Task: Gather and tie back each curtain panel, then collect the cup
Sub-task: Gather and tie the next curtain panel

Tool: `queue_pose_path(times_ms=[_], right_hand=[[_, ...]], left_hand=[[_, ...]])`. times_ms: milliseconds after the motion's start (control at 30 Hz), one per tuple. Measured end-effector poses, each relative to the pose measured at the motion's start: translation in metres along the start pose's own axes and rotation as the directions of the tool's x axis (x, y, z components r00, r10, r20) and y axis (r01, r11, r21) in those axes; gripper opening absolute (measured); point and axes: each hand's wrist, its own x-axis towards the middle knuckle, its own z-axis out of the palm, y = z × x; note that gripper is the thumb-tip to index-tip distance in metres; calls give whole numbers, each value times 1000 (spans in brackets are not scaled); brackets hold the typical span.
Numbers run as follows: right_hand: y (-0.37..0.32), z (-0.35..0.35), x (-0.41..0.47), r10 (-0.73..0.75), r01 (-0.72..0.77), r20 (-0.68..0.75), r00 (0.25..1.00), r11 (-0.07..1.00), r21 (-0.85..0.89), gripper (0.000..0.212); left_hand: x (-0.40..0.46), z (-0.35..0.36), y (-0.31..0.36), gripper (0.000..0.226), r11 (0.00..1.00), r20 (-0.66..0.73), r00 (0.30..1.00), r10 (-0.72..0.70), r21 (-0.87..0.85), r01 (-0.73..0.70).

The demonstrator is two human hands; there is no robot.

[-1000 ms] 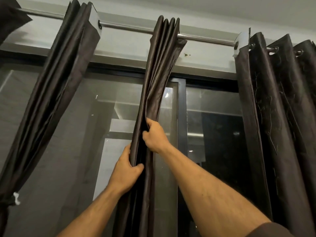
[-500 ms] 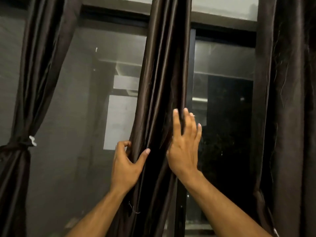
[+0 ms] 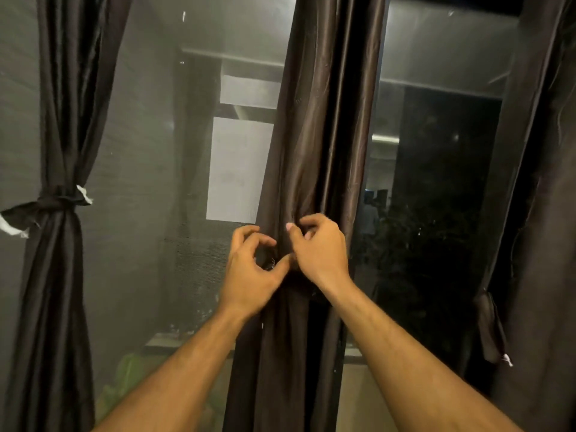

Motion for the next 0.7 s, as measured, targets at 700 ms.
queue_pose_path(times_ms=[700], right_hand=[[9, 6, 3, -31, 37, -24, 999, 958, 285, 22]], left_hand=[[8, 1, -2, 16, 956, -166, 952, -257, 99, 275]])
